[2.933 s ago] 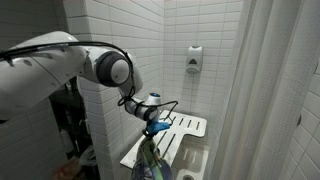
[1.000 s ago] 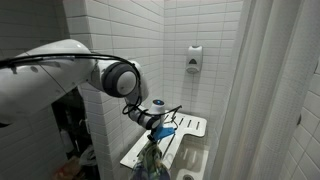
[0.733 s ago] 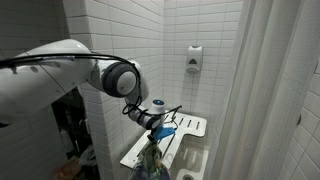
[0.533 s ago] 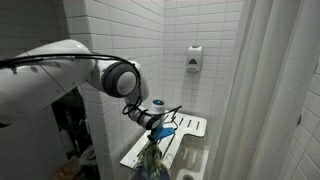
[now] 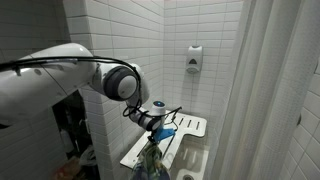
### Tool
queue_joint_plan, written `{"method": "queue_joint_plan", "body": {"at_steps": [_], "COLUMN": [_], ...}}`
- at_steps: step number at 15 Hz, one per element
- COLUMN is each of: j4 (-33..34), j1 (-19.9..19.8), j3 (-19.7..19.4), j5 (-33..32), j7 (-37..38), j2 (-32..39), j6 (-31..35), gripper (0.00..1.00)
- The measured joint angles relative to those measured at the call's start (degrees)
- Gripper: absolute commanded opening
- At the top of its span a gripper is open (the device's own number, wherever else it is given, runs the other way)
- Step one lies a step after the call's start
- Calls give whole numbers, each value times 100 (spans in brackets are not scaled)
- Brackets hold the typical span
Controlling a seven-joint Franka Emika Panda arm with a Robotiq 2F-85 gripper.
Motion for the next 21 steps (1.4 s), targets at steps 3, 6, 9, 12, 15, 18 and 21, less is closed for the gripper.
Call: {"method": "queue_joint_plan", "body": {"at_steps": [3, 6, 9, 12, 15, 18, 21], "j4": [262, 694, 1106, 1443, 1744, 2030, 2329], "j1": [0, 4, 14, 30, 49, 91, 185], "j3": [5, 12, 20, 21, 21, 20, 20], "j5": [-38, -93, -95, -94, -88, -85, -82], "j7": [-119, -269, -436, -566, -633, -683, -736], "j2": [196, 481, 761, 1011, 1255, 1468, 1631], "j6": [-107, -438, -763, -1053, -1358, -1657, -1996], "gripper": [2, 2, 2, 2, 2, 2, 2]}}
